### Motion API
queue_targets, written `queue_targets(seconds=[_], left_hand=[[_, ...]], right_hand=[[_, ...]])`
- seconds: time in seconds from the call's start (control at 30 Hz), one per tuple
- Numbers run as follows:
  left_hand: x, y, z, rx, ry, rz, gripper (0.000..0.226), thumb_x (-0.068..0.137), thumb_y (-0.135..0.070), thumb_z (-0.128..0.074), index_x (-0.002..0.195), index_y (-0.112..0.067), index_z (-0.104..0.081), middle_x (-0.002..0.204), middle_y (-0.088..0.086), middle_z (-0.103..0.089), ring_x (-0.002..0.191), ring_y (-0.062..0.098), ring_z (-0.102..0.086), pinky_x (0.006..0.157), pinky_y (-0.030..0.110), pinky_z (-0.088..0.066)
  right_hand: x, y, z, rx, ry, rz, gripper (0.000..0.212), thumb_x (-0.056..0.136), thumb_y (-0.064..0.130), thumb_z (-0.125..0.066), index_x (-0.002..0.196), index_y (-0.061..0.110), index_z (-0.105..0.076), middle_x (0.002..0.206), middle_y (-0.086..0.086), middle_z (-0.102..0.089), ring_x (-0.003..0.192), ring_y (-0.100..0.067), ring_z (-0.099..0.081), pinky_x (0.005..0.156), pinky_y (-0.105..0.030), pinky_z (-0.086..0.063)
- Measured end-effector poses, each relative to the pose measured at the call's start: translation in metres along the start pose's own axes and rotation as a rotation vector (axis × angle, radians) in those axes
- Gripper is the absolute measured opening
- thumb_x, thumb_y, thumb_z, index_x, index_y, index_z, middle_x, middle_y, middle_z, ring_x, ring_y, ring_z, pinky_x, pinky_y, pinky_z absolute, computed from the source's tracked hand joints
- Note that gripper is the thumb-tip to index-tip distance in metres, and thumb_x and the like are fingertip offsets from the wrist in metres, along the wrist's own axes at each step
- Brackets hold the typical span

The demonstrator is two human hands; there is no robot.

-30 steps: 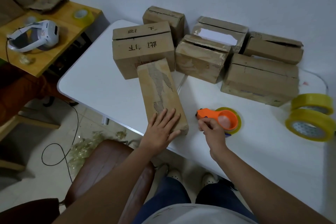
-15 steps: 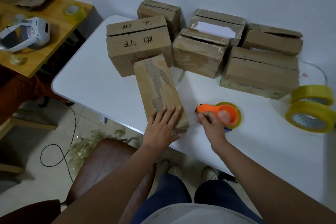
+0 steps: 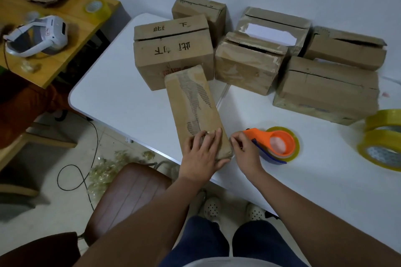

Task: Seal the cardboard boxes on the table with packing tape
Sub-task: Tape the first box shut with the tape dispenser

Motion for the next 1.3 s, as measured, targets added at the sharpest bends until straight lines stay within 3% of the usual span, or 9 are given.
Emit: queue_targets(seconds=[0.2, 0.37, 0.5, 0.6, 0.87, 1.03, 1.13, 1.2, 1.3], left_hand=[[0.002, 0.000, -0.001, 0.028, 0.001, 0.020, 0.082, 0.092, -0.070, -0.031, 0.153, -0.016, -0.034, 0.129, 0.004, -0.055, 0.123, 0.029, -0.051, 0.098, 0.048, -0.042], [0.001, -0.002, 0.002, 0.021, 0.016, 0.020, 0.083, 0.091, -0.071, -0.034, 0.154, -0.016, -0.033, 0.131, 0.004, -0.055, 0.126, 0.029, -0.049, 0.100, 0.048, -0.042], [0.001, -0.004, 0.004, 0.006, -0.006, 0.027, 0.084, 0.090, -0.071, -0.038, 0.154, -0.016, -0.034, 0.134, 0.003, -0.055, 0.127, 0.029, -0.049, 0.101, 0.048, -0.042], [0.001, -0.003, 0.005, 0.005, 0.018, 0.019, 0.080, 0.093, -0.066, -0.032, 0.155, -0.015, -0.031, 0.135, 0.004, -0.054, 0.129, 0.029, -0.048, 0.102, 0.047, -0.041], [0.002, -0.003, 0.008, -0.031, 0.113, 0.037, 0.077, 0.095, -0.062, -0.032, 0.157, -0.016, -0.023, 0.143, 0.005, -0.047, 0.136, 0.030, -0.039, 0.108, 0.046, -0.033], [0.012, 0.011, 0.028, -0.558, 0.190, 0.009, 0.077, 0.091, -0.056, -0.054, 0.156, -0.031, -0.021, 0.149, -0.004, -0.033, 0.137, 0.019, -0.028, 0.111, 0.039, -0.026], [0.006, 0.036, 0.043, -0.961, 0.028, 0.228, 0.057, 0.096, -0.040, -0.059, 0.148, -0.030, -0.038, 0.143, -0.010, -0.036, 0.132, 0.008, -0.036, 0.106, 0.021, -0.030], [-0.012, 0.052, 0.041, -1.177, -0.084, 0.572, 0.042, 0.099, -0.030, -0.058, 0.140, -0.031, -0.048, 0.135, -0.012, -0.040, 0.123, 0.004, -0.045, 0.098, 0.015, -0.037], [-0.045, 0.057, 0.022, -1.609, -0.074, 1.182, 0.024, 0.101, -0.029, -0.054, 0.124, -0.024, -0.059, 0.122, -0.005, -0.055, 0.107, 0.009, -0.056, 0.084, 0.022, -0.044]], right_hand=[[0.005, -0.010, -0.016, 0.001, 0.001, -0.063, 0.002, 0.100, 0.014, -0.050, 0.100, 0.012, -0.051, 0.097, -0.007, -0.057, 0.089, -0.023, -0.056, 0.074, -0.030, -0.045], [0.013, -0.010, -0.013, 0.030, 0.118, -0.198, 0.026, 0.102, 0.016, -0.046, 0.126, 0.008, -0.051, 0.120, -0.017, -0.055, 0.106, -0.028, -0.058, 0.092, -0.047, -0.051], [-0.010, -0.006, -0.006, 0.125, -0.004, -0.250, 0.034, 0.105, 0.025, -0.036, 0.134, 0.013, -0.049, 0.135, -0.008, -0.055, 0.121, -0.021, -0.054, 0.105, -0.042, -0.043], [-0.029, 0.011, -0.019, 0.180, 0.106, -0.275, 0.047, 0.105, 0.036, -0.033, 0.149, 0.021, -0.033, 0.149, 0.001, -0.042, 0.132, -0.011, -0.042, 0.110, -0.028, -0.034], [-0.031, 0.027, -0.023, 0.122, 0.144, -0.224, 0.046, 0.107, 0.024, -0.031, 0.152, 0.015, -0.027, 0.150, -0.007, -0.042, 0.134, -0.020, -0.044, 0.113, -0.035, -0.034], [-0.029, 0.020, -0.009, 0.033, 0.099, -0.185, 0.044, 0.106, 0.023, -0.034, 0.149, 0.014, -0.034, 0.143, -0.008, -0.050, 0.129, -0.022, -0.049, 0.104, -0.031, -0.040], [-0.028, 0.013, 0.008, -0.095, 0.126, -0.182, 0.053, 0.103, 0.031, -0.041, 0.152, 0.014, -0.027, 0.147, -0.006, -0.044, 0.132, -0.024, -0.045, 0.099, -0.028, -0.038], [-0.029, 0.016, 0.011, -0.173, 0.130, -0.093, 0.059, 0.102, 0.033, -0.045, 0.152, 0.012, -0.023, 0.157, -0.006, -0.027, 0.143, -0.023, -0.031, 0.110, -0.035, -0.034], [-0.036, 0.031, 0.002, -0.542, 0.146, 0.283, 0.064, 0.099, 0.044, -0.046, 0.153, 0.019, -0.022, 0.162, 0.002, -0.010, 0.149, -0.015, -0.005, 0.120, -0.036, -0.012]])
Point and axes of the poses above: each hand's wrist, its own x-axis towards the middle knuckle, its own z-axis out of the back of the hand, y = z × x, the point moved 1 cm from there along x, towards the middle knuckle
